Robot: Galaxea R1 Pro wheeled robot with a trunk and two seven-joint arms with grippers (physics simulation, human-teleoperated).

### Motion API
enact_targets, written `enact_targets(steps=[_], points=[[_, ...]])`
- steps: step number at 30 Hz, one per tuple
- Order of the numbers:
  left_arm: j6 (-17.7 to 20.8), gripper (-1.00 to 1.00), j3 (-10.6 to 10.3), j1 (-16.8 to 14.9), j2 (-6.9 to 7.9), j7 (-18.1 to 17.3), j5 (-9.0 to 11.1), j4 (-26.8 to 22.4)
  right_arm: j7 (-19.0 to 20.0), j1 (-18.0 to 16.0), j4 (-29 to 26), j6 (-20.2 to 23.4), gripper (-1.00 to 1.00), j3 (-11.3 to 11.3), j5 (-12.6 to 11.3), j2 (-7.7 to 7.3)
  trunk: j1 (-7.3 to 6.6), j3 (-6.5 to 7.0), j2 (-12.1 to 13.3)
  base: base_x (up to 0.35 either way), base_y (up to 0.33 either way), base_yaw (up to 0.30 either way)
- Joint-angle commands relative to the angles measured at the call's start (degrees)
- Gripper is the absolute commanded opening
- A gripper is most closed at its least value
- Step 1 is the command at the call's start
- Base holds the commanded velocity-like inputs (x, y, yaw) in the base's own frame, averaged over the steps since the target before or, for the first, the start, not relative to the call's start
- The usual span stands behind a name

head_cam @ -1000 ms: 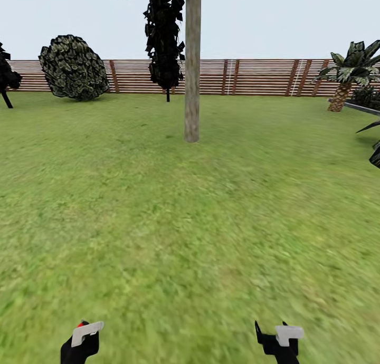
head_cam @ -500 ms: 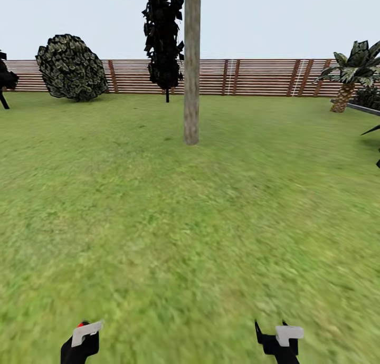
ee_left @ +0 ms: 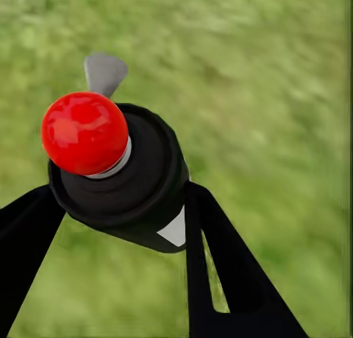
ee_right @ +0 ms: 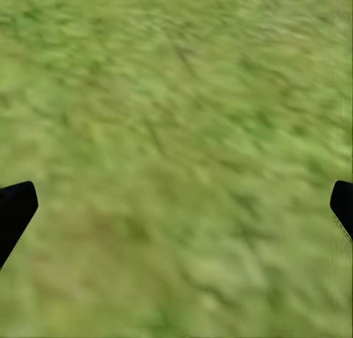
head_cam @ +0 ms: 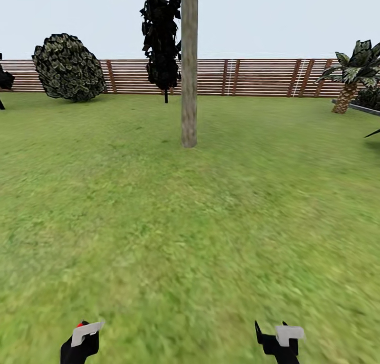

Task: In the garden, pick up the pesticide atomizer on the floor and spray pesticide onto both trees until each tree trunk is fully covered.

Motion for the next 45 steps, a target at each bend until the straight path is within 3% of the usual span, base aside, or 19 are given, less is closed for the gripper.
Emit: enact_targets(steps=[1,45], points=[[-0.2,-1.00,-0.2,0.0,0.02,0.1,0.4,0.0,0.0,0.0,0.0,-0.2,1.00,0.1,-0.1,0.00,0.02,-0.05,0.0,0.335,-0.035,0.000],[-0.2,-1.00,-0.2,0.0,0.02,0.1,0.4,0.0,0.0,0.0,0.1,-0.2,1.00,0.1,-0.1,0.00,0.02,-0.05,0.0,0.339,-0.001,0.000]])
